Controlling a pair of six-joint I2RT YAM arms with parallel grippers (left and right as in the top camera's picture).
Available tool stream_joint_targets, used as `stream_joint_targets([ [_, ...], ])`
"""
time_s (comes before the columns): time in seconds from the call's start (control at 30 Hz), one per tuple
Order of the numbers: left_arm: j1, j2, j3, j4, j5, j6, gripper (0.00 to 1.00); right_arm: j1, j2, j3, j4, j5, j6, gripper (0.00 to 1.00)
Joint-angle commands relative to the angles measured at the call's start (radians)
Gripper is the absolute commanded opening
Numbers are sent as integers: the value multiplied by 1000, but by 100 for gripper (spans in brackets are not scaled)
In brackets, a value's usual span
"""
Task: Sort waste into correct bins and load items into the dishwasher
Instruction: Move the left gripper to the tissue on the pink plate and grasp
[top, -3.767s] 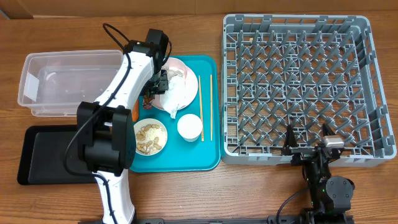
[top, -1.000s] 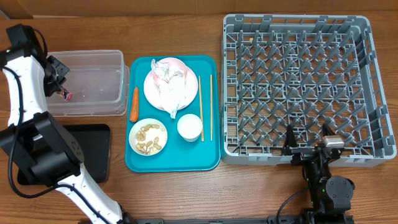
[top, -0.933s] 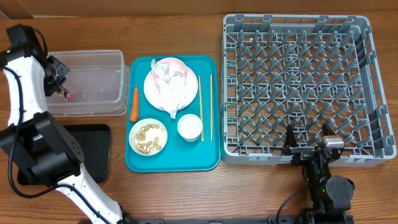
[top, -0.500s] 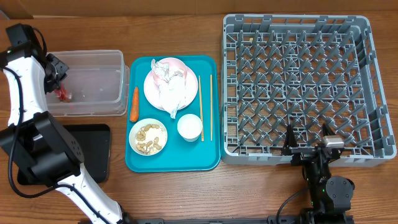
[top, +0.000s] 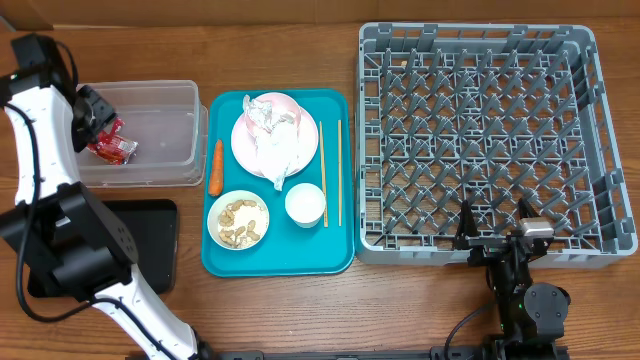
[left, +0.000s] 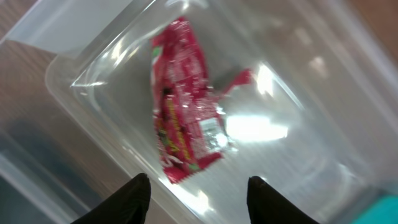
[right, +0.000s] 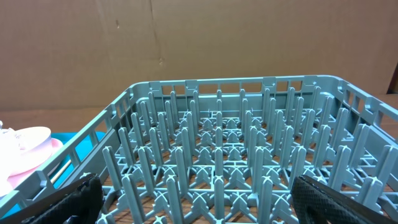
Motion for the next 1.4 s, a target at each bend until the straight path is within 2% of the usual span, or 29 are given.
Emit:
stream_joint_targets([
  [0.0,-73,-147,45,6,13,40,56,7,-2,-10,6,8,-3,100],
  [0.17,-206,-276,45,-10,87,89,66,7,-2,-10,6,8,-4,100],
  [0.33,-359,-312,45,-99,91,88,73,7,-2,-10,6,8,-4,100],
  [0.43,-463,-284,43,-160,91,88,80,7,-2,-10,6,8,-4,100],
  [0.67,-633,-139,42,-283,74,89,82,7,-2,-10,6,8,-4,100],
  [0.87,-665,-24,42,-303,49,89,90,7,-2,-10,6,8,-4,100],
  [1.07,-669,116,42,-306,105,89,90,7,-2,-10,6,8,-4,100],
  [1.37,-671,179,42,-259,106,88,89,7,-2,-10,6,8,-3,100],
])
